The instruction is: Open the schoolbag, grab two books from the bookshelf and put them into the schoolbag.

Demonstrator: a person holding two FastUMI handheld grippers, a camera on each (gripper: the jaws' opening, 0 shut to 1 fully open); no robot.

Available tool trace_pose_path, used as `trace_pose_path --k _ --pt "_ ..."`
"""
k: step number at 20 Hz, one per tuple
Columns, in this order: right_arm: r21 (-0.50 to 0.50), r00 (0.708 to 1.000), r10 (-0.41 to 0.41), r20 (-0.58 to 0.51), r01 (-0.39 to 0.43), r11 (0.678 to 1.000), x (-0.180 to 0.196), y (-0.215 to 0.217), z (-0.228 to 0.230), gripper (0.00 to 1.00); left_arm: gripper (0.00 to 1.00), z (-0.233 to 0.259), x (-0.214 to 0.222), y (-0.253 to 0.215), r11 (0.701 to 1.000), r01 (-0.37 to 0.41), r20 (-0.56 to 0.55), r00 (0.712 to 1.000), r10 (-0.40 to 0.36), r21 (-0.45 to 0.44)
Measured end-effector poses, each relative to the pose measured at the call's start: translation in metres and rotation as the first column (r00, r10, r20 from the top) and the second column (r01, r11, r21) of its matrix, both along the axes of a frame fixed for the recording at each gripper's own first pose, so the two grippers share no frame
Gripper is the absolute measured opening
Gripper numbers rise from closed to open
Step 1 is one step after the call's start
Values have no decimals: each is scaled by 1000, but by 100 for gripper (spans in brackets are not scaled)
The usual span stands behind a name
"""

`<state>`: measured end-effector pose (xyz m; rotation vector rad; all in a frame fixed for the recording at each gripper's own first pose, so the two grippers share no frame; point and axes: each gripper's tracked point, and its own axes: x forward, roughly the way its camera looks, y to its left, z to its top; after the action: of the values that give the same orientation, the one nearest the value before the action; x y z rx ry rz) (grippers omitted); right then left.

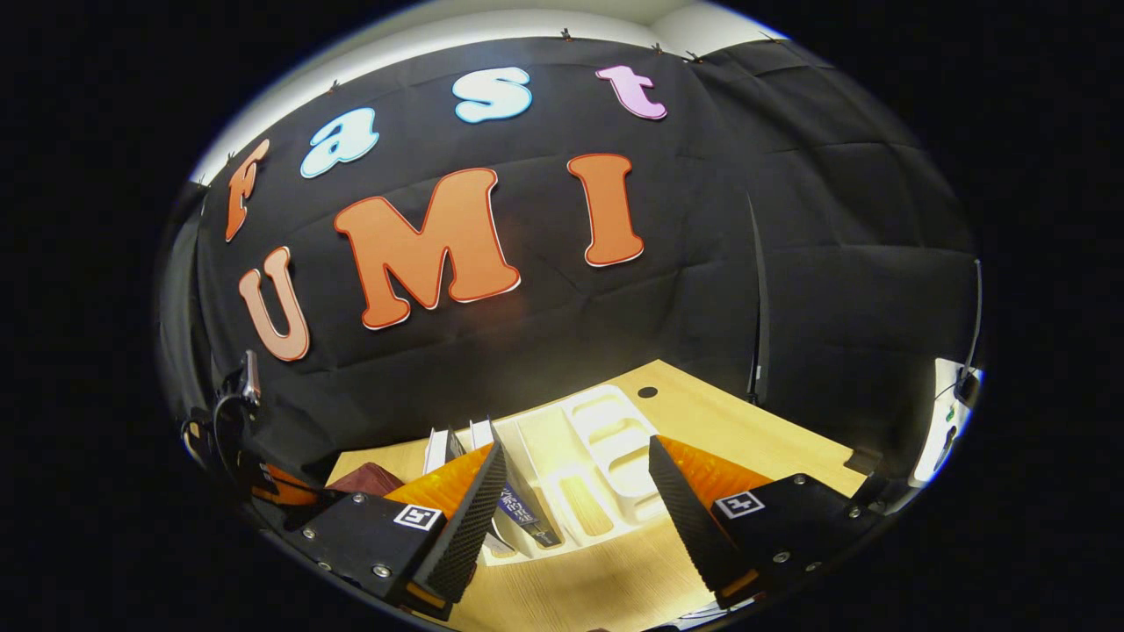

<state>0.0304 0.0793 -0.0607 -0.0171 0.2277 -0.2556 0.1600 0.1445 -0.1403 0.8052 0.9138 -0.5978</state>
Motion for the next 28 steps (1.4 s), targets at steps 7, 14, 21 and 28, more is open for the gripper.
trace_pose_path --k 7,14,21,28 --pt "9 1000 -7 -24 7 1000 -11 12 1 97 1 20 46 24 995 -77 24 997 78 -56" --pt "-14 958 178 -226 -186 983 24 85 10 97 1 5 53 23 992 -75 -16 997 74 -97" --pt "91 735 339 -587 -357 930 89 166 -23 97 1 -5 45 21 989 -79 -70 995 70 -127" --pt "123 462 252 -850 -291 949 140 169 -110 98 1 -9 38 27 982 -99 -98 992 84 -160"
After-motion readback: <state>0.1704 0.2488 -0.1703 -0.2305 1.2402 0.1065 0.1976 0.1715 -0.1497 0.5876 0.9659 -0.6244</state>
